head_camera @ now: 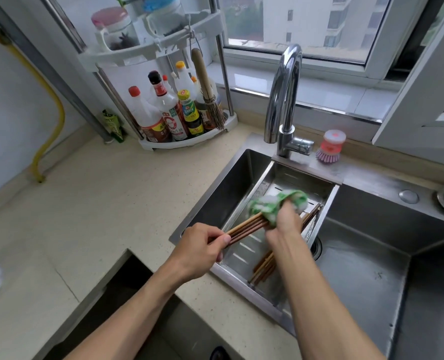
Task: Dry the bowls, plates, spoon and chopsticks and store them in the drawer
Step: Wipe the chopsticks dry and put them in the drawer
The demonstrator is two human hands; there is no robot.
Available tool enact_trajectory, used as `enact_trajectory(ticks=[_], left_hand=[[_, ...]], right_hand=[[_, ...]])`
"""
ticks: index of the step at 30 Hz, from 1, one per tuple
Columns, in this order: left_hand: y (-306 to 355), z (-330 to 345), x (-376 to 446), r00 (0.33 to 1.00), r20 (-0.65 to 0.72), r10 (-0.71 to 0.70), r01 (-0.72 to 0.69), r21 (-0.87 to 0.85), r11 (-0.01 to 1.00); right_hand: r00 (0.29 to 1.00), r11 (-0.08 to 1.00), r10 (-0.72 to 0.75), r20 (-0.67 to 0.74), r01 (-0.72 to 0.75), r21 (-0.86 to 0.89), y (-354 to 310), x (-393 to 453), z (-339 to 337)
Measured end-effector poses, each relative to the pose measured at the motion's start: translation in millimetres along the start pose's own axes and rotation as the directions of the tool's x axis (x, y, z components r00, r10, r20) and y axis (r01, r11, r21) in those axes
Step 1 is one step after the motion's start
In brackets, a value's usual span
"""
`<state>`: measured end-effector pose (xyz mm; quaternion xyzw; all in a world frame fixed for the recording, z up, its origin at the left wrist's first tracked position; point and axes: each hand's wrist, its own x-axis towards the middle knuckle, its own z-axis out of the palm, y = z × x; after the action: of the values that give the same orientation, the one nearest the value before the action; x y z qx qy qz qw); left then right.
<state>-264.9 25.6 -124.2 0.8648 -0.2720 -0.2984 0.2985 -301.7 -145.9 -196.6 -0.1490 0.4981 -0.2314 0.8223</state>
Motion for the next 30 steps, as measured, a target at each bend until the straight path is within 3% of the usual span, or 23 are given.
enact_trajectory(ticks=[6,10,16,20,24,27,30], left_hand=[[10,18,14,0.986,-0.166,0.002,0.005,0.045,0.999],[2,9,7,0.990,-0.135,-0.029,0.027,-0.020,0.999],[-4,-5,3,0.991,-0.135,0.010,-0.006,0.029,1.000],[-2,-7,6,0.974,-0.228,-0.007,0.010,0.011,1.000],[7,8,13,0.951,-0.306,0.056,-0.038,0.064,0.997],[5,18,4,0.970,-0.230,0.076,-0.063,0.064,0.996],[2,22,-10,0.990,-0.142,0.011,-0.020,-0.067,0.998]], right_hand=[[0.997,0.992,0.041,0.061,-0.034,-0.119,43,-19,14],[0.989,0.969,0.015,0.148,0.023,-0.246,32,-7,3],[0.976,0.975,-0.068,0.207,0.109,-0.194,-12,5,-1],[0.957,0.985,0.055,0.285,-0.005,-0.174,-11,-2,-17],[0.859,0.966,0.187,0.476,-0.074,-0.246,24,-37,-6],[0.944,0.997,0.052,0.327,-0.030,-0.070,19,-31,7],[0.991,0.999,-0.031,0.128,0.029,0.018,-1,-6,13]])
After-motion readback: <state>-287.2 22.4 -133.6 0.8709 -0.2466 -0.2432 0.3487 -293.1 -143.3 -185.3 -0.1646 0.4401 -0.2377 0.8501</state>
